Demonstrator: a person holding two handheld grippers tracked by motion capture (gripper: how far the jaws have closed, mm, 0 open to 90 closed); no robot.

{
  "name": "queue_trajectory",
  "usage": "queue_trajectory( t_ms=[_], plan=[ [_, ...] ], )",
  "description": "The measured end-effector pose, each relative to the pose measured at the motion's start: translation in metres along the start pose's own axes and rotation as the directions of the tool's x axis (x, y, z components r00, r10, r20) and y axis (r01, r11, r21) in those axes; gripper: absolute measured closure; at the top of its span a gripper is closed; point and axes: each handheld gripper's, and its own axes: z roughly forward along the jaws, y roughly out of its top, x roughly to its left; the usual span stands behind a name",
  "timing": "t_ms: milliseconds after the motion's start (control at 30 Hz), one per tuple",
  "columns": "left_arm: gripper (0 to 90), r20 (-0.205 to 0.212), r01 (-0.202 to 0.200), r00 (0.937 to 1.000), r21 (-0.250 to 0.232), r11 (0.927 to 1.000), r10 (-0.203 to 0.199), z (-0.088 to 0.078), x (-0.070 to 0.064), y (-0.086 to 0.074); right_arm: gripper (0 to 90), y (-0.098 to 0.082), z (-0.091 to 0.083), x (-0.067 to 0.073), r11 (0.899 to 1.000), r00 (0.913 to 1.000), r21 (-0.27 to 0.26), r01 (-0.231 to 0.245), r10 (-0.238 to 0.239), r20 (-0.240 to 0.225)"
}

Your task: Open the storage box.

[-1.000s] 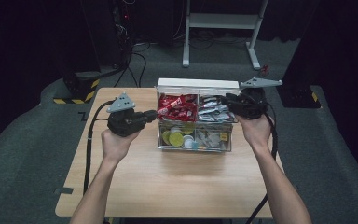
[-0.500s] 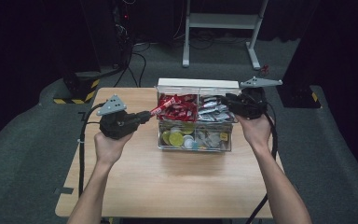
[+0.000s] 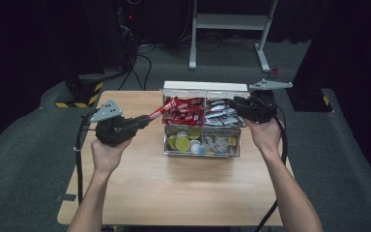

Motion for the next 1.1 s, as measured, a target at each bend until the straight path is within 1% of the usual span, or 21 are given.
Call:
queue_trajectory(
  t_ms=[233,300,333,733,767,900,1100],
  plan=[
    [86.0,-0.012,0.016,0.9998,-0.008,0.9998,-0.016,-0.007,0.005,-0.003,70.3,0.0,0.0,0.0,1.0,1.0,-0.001,-0.002,0.002,-0.003],
    [86.0,-0.016,0.016,0.9997,-0.011,0.9998,-0.016,-0.009,0.006,-0.004,70.3,0.0,0.0,0.0,1.0,1.0,-0.001,-0.004,0.004,-0.002],
    [86.0,-0.022,0.022,0.9995,-0.012,0.9997,-0.022,-0.012,0.008,-0.006,70.3,0.0,0.0,0.0,1.0,1.0,0.0,-0.001,0.001,-0.002],
    [86.1,-0.041,0.056,0.9975,-0.026,0.9981,-0.057,-0.021,0.017,-0.016,70.3,0.002,0.0,-0.001,1.0,1.0,0.01,-0.002,0.003,-0.004],
    [86.1,-0.046,0.065,0.9968,-0.031,0.9974,-0.066,-0.023,0.019,-0.017,70.3,0.001,0.0,-0.001,1.0,1.0,0.008,-0.003,0.004,-0.006],
    [86.1,-0.056,0.071,0.9958,-0.037,0.9968,-0.073,-0.026,0.022,-0.021,70.3,0.001,0.0,-0.001,1.0,1.0,0.007,-0.002,0.002,-0.005],
    [86.1,-0.071,0.092,0.9929,-0.05,0.9944,-0.096,-0.03,0.027,-0.026,70.1,0.001,0.0,0.0,1.0,1.0,0.003,-0.003,0.003,-0.003]
  ],
)
